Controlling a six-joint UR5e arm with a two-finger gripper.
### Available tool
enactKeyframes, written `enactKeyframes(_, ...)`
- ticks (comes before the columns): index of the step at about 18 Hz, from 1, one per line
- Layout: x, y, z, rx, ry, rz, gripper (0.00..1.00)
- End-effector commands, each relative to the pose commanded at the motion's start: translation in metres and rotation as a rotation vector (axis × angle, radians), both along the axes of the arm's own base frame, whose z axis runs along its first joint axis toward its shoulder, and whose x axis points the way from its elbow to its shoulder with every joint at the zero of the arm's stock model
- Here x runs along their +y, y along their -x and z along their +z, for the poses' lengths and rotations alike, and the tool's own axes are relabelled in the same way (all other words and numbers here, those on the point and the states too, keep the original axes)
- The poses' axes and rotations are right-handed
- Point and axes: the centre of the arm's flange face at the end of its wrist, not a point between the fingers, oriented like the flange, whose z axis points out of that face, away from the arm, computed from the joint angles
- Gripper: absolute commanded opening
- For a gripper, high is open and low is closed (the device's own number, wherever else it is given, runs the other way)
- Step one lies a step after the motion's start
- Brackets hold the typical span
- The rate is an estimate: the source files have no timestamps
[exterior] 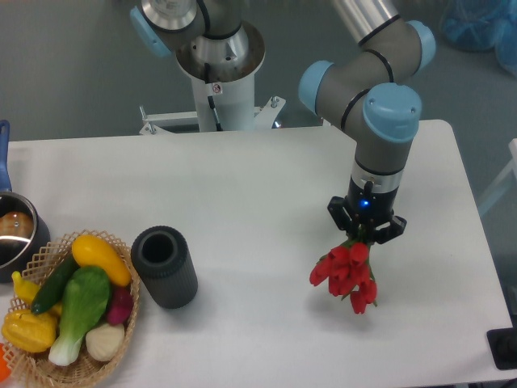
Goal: Insert the flowers into the vase
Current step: 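Carry the tulip bunch toward the black cylindrical vase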
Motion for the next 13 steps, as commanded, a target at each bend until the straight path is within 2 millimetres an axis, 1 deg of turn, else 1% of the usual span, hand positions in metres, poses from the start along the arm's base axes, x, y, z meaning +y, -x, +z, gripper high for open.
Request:
enactKeyframes(5, 0.009, -0.016, 0.025, -0.026, -0.125, -0.035, 0.0)
enactKeyframes(6, 0.017, -0.024, 0.029, -0.029, -0.147, -0.05, 0.0)
enactKeyframes(8, 0.022, -0.029, 0.034, -0.041, -0.162, -0.022, 0.0)
enactKeyframes(10, 0.03, -0.04, 0.045, -0.035, -0.172, -0.027, 0.0)
enactKeyframes(12, 0.035, -0.046, 0.045, -0.04, -0.171, -0.029, 0.0)
enactKeyframes(13, 0.042, -0.056, 0.047, -0.04, -0.172, -0.045, 0.0)
